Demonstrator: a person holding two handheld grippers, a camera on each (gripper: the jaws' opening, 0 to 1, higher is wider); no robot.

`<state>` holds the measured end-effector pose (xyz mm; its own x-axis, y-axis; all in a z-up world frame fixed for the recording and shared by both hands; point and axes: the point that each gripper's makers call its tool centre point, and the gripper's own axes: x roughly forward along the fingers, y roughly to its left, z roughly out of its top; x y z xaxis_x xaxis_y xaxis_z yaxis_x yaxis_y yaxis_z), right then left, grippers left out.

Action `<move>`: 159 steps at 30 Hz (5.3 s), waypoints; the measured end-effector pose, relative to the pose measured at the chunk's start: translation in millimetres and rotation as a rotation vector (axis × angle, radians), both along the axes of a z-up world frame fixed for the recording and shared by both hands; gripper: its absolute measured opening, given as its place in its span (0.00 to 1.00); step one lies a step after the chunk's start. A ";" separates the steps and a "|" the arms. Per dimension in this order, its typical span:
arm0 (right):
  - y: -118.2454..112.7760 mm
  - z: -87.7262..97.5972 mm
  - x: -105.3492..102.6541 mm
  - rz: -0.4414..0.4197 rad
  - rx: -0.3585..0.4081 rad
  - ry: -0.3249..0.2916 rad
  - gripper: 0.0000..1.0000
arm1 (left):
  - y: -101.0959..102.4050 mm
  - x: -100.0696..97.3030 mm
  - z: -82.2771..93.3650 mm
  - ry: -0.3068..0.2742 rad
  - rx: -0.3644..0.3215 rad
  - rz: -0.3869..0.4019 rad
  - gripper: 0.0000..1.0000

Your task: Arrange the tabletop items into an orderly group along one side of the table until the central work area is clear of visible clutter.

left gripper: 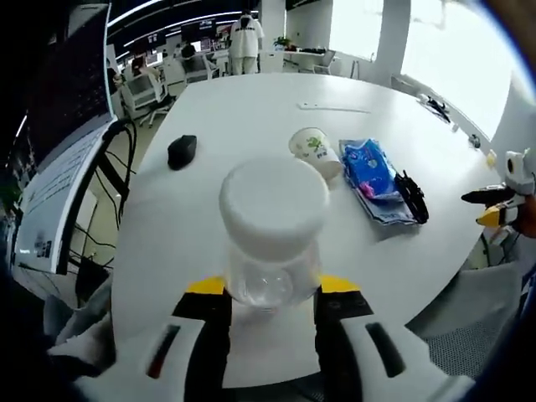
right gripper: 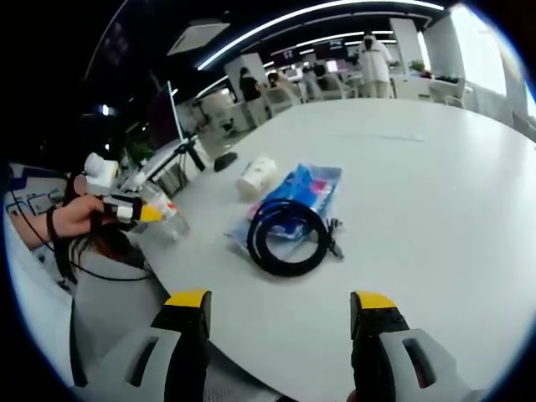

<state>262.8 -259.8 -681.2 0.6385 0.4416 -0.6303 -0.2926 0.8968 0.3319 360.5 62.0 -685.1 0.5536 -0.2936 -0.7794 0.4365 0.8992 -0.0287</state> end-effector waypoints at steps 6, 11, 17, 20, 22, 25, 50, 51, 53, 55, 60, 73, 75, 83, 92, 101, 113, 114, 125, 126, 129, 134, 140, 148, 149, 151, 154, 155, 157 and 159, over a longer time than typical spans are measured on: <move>3.1 -0.6 -0.5 0.005 0.001 0.003 0.69 | -0.1 0.0 -0.5 0.011 -0.036 -0.011 0.38; 4.9 -0.2 0.5 0.007 0.002 0.003 0.69 | -2.4 -0.4 0.5 -0.001 -0.050 -0.027 0.39; 8.1 -0.3 1.2 0.013 0.003 0.004 0.69 | -3.8 1.4 2.3 -0.017 -0.072 -0.067 0.42; 9.5 -0.7 1.2 0.015 0.004 0.004 0.69 | -5.3 2.9 5.6 -0.030 -0.086 -0.099 0.42; 10.7 -0.7 1.0 0.017 0.004 0.006 0.69 | -6.0 3.9 8.0 -0.038 -0.098 -0.115 0.43; 11.2 -0.7 0.6 0.018 0.005 0.006 0.69 | -8.9 5.3 11.0 -0.053 -0.108 -0.151 0.43; 0.0 -0.8 -12.2 -0.036 -0.005 0.017 0.69 | -9.6 9.7 12.5 -0.097 -0.141 -0.166 0.40; 0.3 -0.9 -12.7 -0.036 -0.005 0.017 0.69 | -9.6 9.9 12.5 -0.100 -0.141 -0.160 0.40; 0.5 -2.1 -13.1 -0.036 -0.004 0.020 0.69 | -10.1 9.9 12.8 -0.104 -0.140 -0.152 0.40; 0.7 -2.5 -13.1 -0.035 -0.004 0.020 0.69 | -10.2 10.8 12.8 -0.108 -0.140 -0.142 0.40; 0.7 -0.2 -13.1 -0.036 -0.004 0.019 0.69 | -10.6 13.9 12.2 -0.114 -0.139 -0.121 0.40; -7.8 2.2 -13.6 -0.042 -0.014 0.015 0.68 | -14.4 44.4 12.6 -0.133 -0.136 -0.034 0.39; -8.7 3.6 -14.4 -0.043 -0.016 0.013 0.68 | -14.5 52.1 12.8 -0.138 -0.136 -0.016 0.39; -13.1 4.7 -16.5 -0.053 -0.020 0.013 0.68 | -17.3 85.7 13.7 -0.150 -0.139 0.028 0.39; -17.0 2.6 -22.6 -0.068 -0.021 0.022 0.68 | -24.9 121.4 17.1 -0.165 -0.144 0.035 0.40; -19.4 1.2 -26.3 -0.082 -0.023 0.029 0.68 | -40.6 145.0 19.9 -0.169 -0.150 0.034 0.40; -22.1 1.0 -29.2 -0.094 -0.026 0.033 0.68 | -51.5 168.2 19.4 -0.171 -0.156 0.048 0.40; -22.5 1.0 -29.3 -0.095 -0.026 0.033 0.68 | -51.5 168.6 19.2 -0.171 -0.156 0.050 0.40; -19.6 -1.4 -30.0 -0.094 -0.021 0.036 0.68 | -50.8 168.7 16.6 -0.132 -0.202 0.093 0.42; -19.3 -1.6 -30.0 -0.094 -0.020 0.036 0.68 | -50.5 167.8 16.9 -0.128 -0.209 0.095 0.42; -18.1 -2.0 -31.3 -0.093 -0.018 0.037 0.68 | -49.9 168.0 18.0 -0.127 -0.218 0.099 0.44; -20.4 -3.5 -33.3 -0.094 -0.017 0.040 0.68 | -50.4 168.2 22.0 -0.129 -0.238 0.103 0.49; -23.5 -2.9 -32.3 -0.103 -0.016 0.035 0.68 | -46.9 160.7 26.6 -0.135 -0.252 0.110 0.49; -18.2 -3.9 -31.5 -0.097 -0.009 0.034 0.68 | -34.9 145.8 28.5 -0.142 -0.265 0.134 0.49; -17.1 -4.0 -31.7 -0.096 -0.007 0.034 0.68 | -33.2 143.1 28.2 -0.140 -0.267 0.136 0.49; -16.2 -4.8 -31.6 -0.094 -0.005 0.034 0.68 | -29.8 138.0 27.0 -0.141 -0.259 0.139 0.49; -14.9 -5.1 -31.6 -0.093 -0.002 0.035 0.68 | -27.0 125.6 23.5 -0.135 -0.256 0.139 0.49; -15.0 -5.6 -31.4 -0.093 -0.002 0.034 0.68 | -26.2 122.0 21.8 -0.131 -0.254 0.139 0.49; -14.8 -5.3 -31.0 -0.092 -0.002 0.033 0.68 | -24.0 113.4 17.3 -0.121 -0.251 0.141 0.49; -15.2 -4.9 -30.3 -0.094 0.000 0.030 0.68 | -22.5 104.5 11.9 -0.107 -0.252 0.144 0.48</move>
<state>232.5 -275.0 -686.1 0.6577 0.3804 -0.6502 -0.1969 0.9199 0.3390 465.0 39.5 -673.2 0.6785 -0.3827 -0.6270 0.3177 0.9225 -0.2193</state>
